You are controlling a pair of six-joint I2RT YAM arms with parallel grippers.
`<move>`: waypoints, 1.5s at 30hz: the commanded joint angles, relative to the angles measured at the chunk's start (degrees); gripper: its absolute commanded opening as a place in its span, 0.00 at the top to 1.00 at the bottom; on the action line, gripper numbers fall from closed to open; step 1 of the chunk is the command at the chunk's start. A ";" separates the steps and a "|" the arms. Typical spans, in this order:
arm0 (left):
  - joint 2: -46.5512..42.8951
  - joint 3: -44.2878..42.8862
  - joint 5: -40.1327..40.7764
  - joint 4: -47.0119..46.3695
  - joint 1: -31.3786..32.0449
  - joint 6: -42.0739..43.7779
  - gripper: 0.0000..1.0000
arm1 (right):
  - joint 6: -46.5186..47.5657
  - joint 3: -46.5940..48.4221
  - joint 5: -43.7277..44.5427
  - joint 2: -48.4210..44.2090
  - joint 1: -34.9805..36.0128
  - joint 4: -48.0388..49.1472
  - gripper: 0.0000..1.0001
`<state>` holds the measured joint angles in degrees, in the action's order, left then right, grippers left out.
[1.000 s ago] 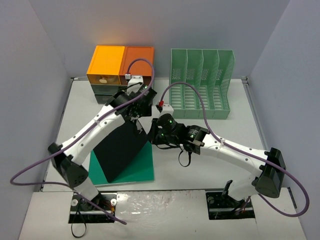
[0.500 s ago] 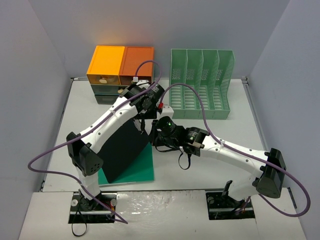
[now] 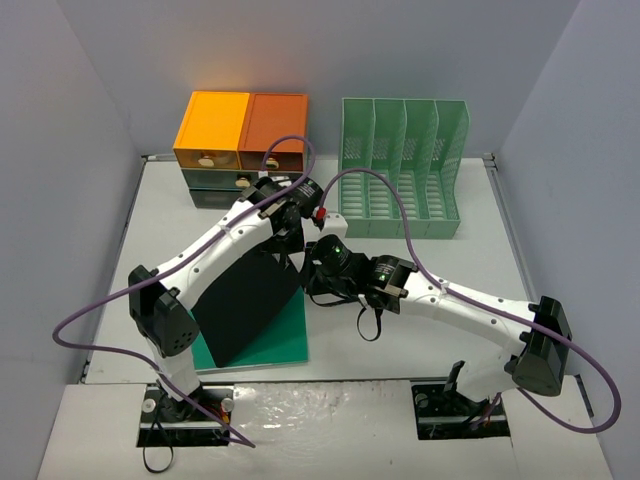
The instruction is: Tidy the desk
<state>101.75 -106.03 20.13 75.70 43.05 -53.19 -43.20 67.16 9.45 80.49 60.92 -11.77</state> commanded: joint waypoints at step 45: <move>14.51 -29.21 -1.33 19.12 1.42 -0.07 0.99 | 3.30 6.67 5.75 -3.94 1.05 3.42 1.00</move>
<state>116.58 -130.19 17.96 78.65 43.48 -53.46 -42.44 69.36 15.62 79.13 60.60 -13.13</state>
